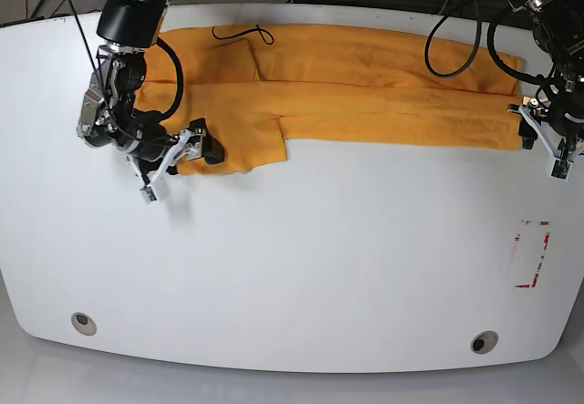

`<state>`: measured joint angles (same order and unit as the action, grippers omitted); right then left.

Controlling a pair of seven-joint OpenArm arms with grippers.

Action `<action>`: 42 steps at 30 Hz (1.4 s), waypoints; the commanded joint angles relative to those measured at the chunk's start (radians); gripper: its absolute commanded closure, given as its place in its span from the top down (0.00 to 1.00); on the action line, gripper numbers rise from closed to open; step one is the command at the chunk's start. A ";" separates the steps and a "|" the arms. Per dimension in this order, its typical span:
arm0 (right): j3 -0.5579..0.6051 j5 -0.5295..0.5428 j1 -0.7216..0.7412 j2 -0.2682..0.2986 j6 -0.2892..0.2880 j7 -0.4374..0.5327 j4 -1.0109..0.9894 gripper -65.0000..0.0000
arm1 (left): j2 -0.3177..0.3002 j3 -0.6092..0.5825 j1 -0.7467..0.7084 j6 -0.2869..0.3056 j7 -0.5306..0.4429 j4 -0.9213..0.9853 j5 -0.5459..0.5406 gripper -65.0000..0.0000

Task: Layout the t-shirt on the table in an organized manner, then fold the t-shirt properly
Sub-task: 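Grasp the protruding sleeve with the right gripper, then fold the sleeve back onto the folded shirt with the right gripper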

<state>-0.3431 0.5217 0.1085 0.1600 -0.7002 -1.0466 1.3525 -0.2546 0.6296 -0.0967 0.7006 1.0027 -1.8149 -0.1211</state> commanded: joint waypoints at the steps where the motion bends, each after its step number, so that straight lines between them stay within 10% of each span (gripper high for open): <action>1: 0.003 -0.011 -0.005 -0.003 0.002 -0.030 0.003 0.69 | -0.015 0.006 0.012 -0.002 -0.017 -0.015 -0.005 0.56; 13: 0.000 -0.011 -0.008 -0.021 0.002 -0.027 0.005 0.00 | -0.015 0.006 0.012 -0.002 -0.017 -0.015 -0.005 0.56; 42: 0.008 0.618 -0.226 0.039 0.002 -0.266 0.482 0.00 | -0.016 0.005 0.013 -0.002 -0.018 0.024 -0.005 0.56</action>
<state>-0.3305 1.0893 -0.1093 0.1757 -0.6960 -1.3247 1.7973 -0.2527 0.6296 -0.0940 0.7006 1.0019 -1.7786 -0.1219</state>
